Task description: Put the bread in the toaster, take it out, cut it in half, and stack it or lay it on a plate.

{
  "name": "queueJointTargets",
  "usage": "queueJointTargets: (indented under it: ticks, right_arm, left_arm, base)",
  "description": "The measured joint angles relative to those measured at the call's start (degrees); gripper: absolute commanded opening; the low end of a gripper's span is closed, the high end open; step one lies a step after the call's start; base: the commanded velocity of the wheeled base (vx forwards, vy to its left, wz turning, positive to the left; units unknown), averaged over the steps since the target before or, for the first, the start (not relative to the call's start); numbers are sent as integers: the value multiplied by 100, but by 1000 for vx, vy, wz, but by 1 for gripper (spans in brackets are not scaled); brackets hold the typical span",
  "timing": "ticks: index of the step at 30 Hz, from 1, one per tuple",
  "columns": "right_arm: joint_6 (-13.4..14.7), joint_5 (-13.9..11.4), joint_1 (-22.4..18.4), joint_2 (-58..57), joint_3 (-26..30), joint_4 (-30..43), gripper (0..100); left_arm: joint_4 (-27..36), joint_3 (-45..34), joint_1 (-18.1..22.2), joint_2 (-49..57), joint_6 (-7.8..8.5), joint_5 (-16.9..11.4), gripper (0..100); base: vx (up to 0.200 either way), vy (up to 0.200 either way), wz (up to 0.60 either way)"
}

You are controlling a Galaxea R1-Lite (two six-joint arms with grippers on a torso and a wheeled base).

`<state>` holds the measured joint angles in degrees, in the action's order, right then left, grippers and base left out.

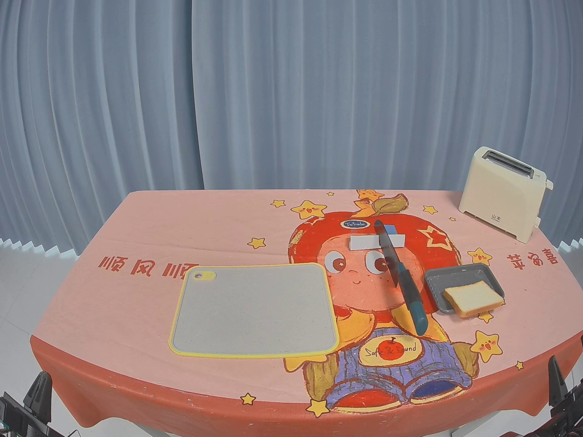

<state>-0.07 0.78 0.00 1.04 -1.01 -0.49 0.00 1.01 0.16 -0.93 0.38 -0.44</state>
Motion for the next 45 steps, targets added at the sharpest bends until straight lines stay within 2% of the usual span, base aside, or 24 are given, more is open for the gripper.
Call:
queueJointTargets:
  ticks: [19,22,27,37,45]
  right_arm:
    - [-17,-7,0,0,0,-5,100]
    - [-22,0,0,0,5,-227,100]
    - [-182,30,0,0,0,-857,100]
    - [-260,61,0,0,0,-695,100]
    - [-224,50,0,0,0,-866,100]
  left_arm:
    - [0,0,5,0,2,0,0]
    - [0,0,0,0,2,0,0]
    - [0,0,-2,0,2,0,0]
    - [0,0,-2,0,5,0,0]
    - [0,0,0,0,0,0,0]
  base:
    - [0,0,0]
    - [0,0,0]
    - [0,0,0]
    - [0,0,0]
    - [0,0,0]
